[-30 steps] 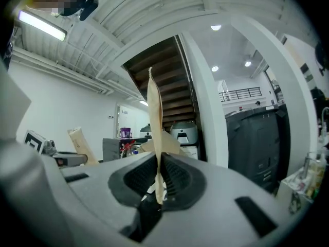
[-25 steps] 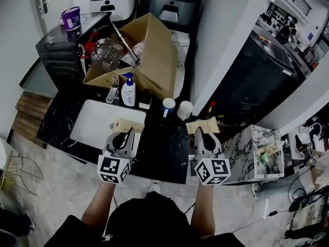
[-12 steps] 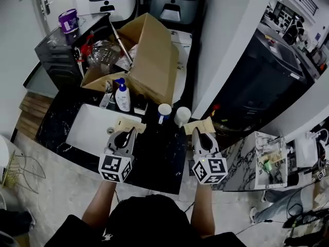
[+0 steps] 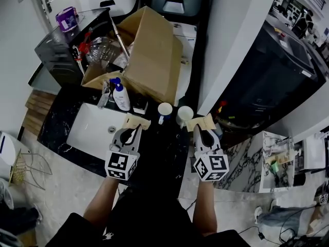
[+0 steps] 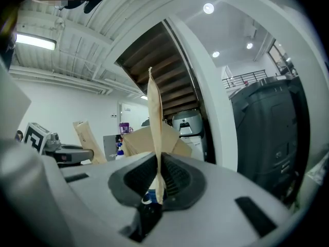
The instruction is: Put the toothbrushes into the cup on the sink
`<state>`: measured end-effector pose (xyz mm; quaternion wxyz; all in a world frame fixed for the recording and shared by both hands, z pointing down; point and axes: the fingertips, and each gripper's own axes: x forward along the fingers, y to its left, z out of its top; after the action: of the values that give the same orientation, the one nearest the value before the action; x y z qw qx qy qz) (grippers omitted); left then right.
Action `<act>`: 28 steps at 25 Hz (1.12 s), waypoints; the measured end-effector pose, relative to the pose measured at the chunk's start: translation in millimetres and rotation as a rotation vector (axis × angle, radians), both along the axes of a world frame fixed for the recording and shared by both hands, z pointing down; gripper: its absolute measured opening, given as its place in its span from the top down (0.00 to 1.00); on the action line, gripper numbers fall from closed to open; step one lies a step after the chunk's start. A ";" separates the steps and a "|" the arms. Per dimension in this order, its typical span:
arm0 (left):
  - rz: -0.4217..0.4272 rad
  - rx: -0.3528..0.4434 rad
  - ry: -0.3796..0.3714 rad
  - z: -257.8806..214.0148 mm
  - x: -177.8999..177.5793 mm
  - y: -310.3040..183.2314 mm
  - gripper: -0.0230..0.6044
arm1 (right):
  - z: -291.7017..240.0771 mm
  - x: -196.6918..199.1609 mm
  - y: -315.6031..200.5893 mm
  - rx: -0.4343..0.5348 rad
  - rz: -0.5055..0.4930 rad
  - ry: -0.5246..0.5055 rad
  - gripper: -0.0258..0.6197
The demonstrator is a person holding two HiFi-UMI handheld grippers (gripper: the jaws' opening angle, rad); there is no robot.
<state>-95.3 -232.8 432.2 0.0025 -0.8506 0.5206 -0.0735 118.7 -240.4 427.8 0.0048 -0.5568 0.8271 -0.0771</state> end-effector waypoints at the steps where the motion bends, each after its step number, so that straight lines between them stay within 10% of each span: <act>1: 0.006 -0.002 -0.004 0.1 2.1 -3.4 0.92 | 1.6 0.8 -2.7 -0.004 0.003 -0.006 0.92; 28: 0.346 -0.013 -0.006 38.7 49.1 -97.9 0.92 | 36.6 -26.3 -12.7 -0.091 0.261 0.034 0.92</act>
<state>-46.2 -330.7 470.9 0.0114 -0.9273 0.3659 -0.0779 92.4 -253.1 464.4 -0.0244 -0.6605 0.7432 -0.1039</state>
